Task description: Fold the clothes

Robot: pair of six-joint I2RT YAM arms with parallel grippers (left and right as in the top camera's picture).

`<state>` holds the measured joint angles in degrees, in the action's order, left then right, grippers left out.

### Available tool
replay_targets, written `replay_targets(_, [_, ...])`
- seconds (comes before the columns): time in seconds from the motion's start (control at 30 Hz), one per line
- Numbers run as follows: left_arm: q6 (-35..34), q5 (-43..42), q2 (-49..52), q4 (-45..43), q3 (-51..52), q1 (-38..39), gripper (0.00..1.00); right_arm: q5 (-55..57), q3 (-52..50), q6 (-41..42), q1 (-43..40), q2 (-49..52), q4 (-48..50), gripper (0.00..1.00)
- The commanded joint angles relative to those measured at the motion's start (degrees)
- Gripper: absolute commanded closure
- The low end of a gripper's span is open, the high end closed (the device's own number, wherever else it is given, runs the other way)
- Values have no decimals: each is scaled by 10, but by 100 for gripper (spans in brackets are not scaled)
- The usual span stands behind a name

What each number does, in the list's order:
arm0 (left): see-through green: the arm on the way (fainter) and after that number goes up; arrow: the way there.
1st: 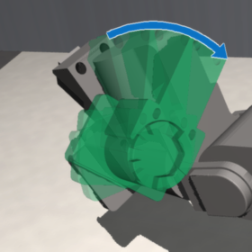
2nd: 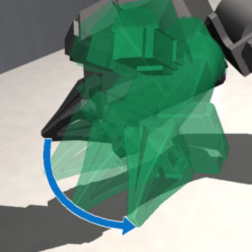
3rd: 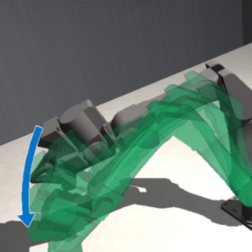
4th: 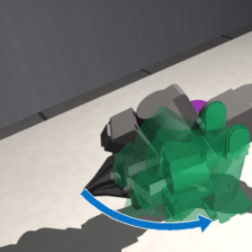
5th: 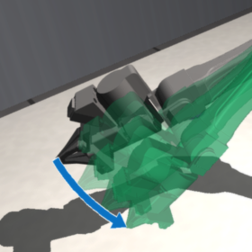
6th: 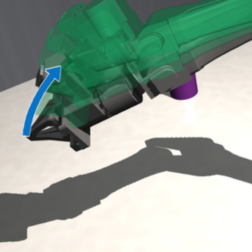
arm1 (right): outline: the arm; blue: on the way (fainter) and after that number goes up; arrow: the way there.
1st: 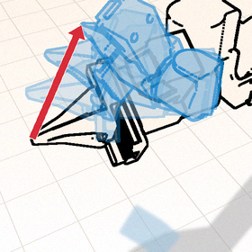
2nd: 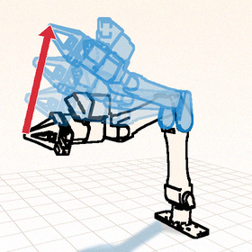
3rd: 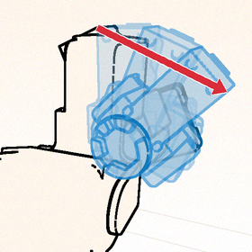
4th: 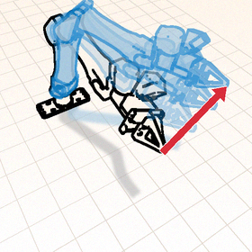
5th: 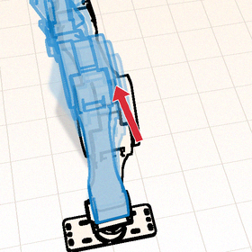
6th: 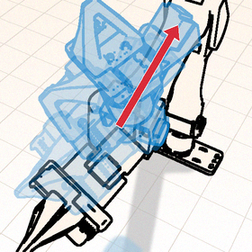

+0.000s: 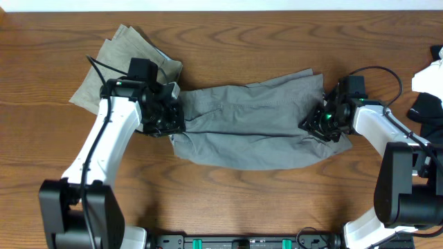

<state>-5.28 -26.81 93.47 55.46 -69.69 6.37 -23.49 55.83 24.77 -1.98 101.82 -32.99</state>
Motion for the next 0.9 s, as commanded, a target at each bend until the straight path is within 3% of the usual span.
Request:
replay_targets(0.0, [3, 10, 41, 3, 19, -4, 71, 11, -3, -2, -6, -11, 0, 63])
replay_targets(0.03, [3, 10, 51, 7, 20, -4, 62, 11, -3, -3, -6, -11, 1, 62])
replay_targets(0.1, [3, 10, 71, 11, 20, -5, 55, -13, -3, -49, -4, -11, 16, 62])
replay_targets(0.17, [3, 10, 86, 9, 20, -5, 43, -45, -3, -147, 6, -11, 39, 63])
replay_targets(0.23, [2, 10, 92, 8, 20, -5, 35, -20, -4, -179, 22, -10, 44, 66])
replay_targets(0.4, [3, 21, 91, 9, 20, -10, 32, -19, -10, -176, 67, 15, 84, 76])
replay_targets(0.5, [1, 57, 91, 22, 20, -18, 31, 23, -11, -136, 83, 46, 97, 83])
replay_targets(0.6, [1, 83, 91, 40, 20, -31, 31, 119, -11, -45, 74, 78, 83, 92])
replay_targets(0.77, [1, 84, 91, 43, 20, -47, 23, 208, -11, 19, 19, 106, 51, 93])
replay_targets(0.87, [1, 73, 91, 34, 20, -47, 16, 199, -10, 19, -24, 107, 42, 91])
